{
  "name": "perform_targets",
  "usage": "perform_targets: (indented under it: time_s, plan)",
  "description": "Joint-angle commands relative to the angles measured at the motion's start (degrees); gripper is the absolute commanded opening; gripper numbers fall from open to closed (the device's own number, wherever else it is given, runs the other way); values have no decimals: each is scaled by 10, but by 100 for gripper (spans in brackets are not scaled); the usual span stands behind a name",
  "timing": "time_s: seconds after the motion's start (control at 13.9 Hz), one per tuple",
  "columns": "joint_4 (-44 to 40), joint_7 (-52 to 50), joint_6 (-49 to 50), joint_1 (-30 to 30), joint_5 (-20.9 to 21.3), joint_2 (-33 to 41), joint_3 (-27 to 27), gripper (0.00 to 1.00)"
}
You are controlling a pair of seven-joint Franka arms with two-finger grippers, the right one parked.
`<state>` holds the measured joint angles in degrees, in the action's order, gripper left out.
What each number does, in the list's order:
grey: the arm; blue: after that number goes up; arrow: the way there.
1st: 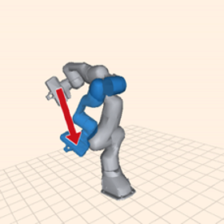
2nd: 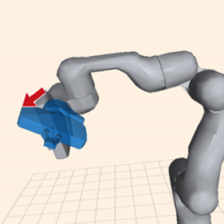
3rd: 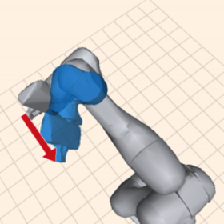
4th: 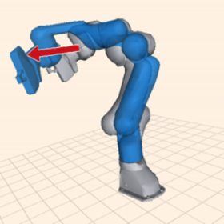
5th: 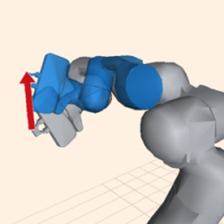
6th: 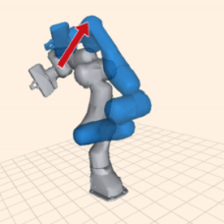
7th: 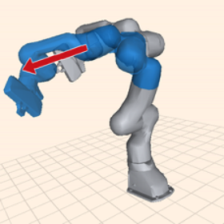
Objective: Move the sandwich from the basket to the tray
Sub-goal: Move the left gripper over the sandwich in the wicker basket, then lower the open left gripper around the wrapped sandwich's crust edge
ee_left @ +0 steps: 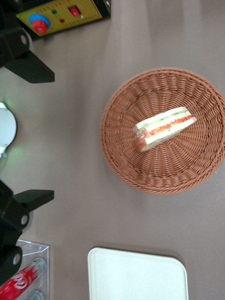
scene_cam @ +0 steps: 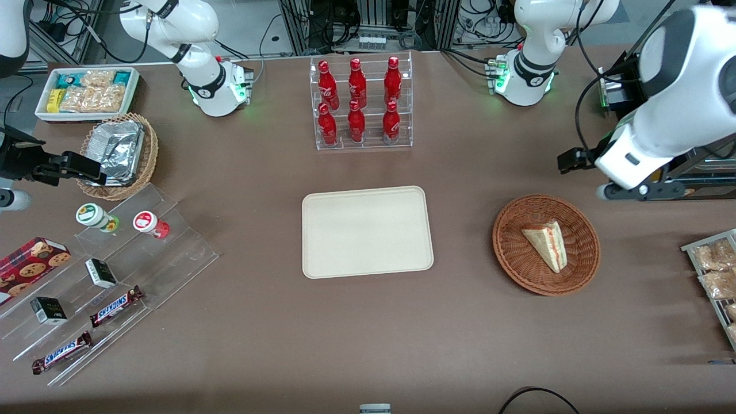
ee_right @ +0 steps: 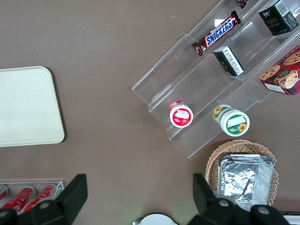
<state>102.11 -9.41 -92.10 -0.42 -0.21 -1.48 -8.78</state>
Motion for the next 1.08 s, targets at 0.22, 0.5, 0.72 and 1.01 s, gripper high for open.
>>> perform_targets:
  time_s: [0.22, 0.5, 0.72, 1.01]
  plan:
    - [122, 6, -161, 2, 1, 1, 2, 100]
    - [197, 3, -285, 14, 1, -12, 2, 100]
    - [225, -1, -330, 22, 1, -22, 3, 100]
    - [228, -96, -362, 54, -10, -50, 4, 100]
